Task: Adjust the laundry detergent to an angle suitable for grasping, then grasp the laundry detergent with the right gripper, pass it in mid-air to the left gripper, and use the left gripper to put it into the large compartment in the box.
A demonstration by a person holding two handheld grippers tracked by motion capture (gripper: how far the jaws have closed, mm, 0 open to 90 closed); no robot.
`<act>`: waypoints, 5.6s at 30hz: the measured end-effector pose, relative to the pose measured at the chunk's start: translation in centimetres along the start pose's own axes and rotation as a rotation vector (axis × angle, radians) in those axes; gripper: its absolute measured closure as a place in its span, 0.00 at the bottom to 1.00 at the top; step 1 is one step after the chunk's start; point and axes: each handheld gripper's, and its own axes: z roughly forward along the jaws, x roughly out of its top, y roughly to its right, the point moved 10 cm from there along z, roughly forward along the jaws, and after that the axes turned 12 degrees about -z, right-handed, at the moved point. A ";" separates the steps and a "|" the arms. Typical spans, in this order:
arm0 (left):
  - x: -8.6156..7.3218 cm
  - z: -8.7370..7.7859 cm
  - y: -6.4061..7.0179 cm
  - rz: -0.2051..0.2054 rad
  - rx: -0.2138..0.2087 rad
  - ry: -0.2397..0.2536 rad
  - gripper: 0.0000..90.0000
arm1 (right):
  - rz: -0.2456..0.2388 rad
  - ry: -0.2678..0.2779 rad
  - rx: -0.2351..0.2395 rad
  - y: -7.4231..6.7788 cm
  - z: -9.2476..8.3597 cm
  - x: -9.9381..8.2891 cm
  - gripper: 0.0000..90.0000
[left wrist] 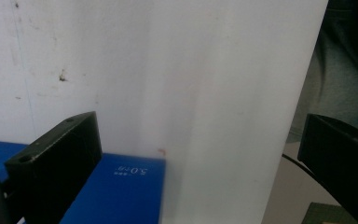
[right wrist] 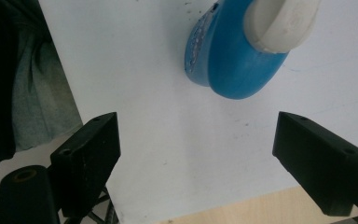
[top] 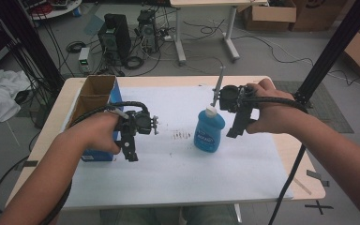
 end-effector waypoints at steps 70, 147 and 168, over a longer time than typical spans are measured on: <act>0.8 -0.3 -0.5 0.027 0.001 0.037 0.00 | 0.388 0.641 -0.136 1.5 6.3 -5.0 0.15; 0.3 0.8 -0.8 0.001 0.003 0.044 0.00 | 0.402 1.071 -0.218 3.8 14.6 1.6 0.43; 0.4 1.2 -0.7 0.002 -0.003 0.043 0.00 | 0.402 1.071 -0.302 3.8 14.5 1.7 0.49</act>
